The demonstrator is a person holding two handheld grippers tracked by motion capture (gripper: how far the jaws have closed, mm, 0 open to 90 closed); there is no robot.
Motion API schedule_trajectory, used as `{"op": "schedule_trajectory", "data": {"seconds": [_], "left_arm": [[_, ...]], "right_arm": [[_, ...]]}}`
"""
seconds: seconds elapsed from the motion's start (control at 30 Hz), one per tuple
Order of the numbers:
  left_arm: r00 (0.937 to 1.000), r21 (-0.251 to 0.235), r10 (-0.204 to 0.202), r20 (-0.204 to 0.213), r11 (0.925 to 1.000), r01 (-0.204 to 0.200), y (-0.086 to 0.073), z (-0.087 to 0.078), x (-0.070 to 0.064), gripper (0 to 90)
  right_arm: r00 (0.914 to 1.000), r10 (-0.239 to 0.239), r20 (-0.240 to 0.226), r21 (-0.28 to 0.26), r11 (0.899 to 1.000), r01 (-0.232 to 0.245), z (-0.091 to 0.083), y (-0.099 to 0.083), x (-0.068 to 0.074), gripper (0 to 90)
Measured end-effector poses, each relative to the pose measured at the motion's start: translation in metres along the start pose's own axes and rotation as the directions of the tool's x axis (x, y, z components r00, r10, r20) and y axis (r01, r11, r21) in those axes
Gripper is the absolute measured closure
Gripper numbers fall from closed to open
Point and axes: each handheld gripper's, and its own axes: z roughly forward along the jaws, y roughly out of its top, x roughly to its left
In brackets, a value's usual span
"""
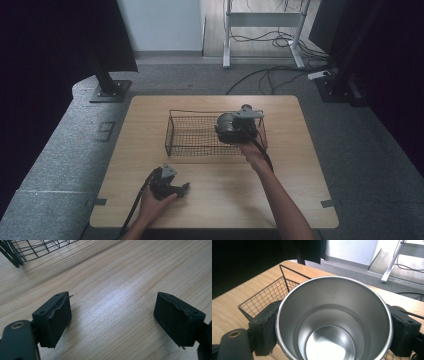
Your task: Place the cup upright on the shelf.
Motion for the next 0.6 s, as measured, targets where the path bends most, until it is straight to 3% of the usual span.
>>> {"op": "schedule_trajectory", "data": {"seconds": [0.6], "left_arm": [[1.0000,-0.001,0.000,0.000,1.0000,0.000,0.000,0.000,0.000,14.5]], "right_arm": [[0.9988,0.041,0.027,0.038,0.998,-0.042,0.028,0.004,-0.017,14.0]]}}
